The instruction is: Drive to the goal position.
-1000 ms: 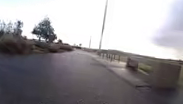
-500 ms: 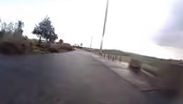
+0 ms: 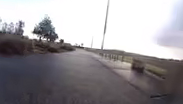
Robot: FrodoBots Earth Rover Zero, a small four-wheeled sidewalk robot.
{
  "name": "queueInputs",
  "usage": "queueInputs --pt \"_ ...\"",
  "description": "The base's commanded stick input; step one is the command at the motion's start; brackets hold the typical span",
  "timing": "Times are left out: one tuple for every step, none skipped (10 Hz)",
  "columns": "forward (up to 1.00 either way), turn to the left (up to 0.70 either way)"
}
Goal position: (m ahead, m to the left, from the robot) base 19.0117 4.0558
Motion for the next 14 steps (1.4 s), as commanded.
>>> queueInputs --pt "0.45 0.0" --pt "0.45 0.0" --pt "0.45 0.0" --pt "0.45 0.0" --pt "0.45 0.0" --pt "0.45 0.0" --pt "0.45 0.0" --pt "0.45 0.0" --pt "0.45 0.0" --pt "0.45 0.0" --pt "0.45 0.0" --pt "0.45 0.0" --pt "0.45 0.0" --pt "0.45 0.0"
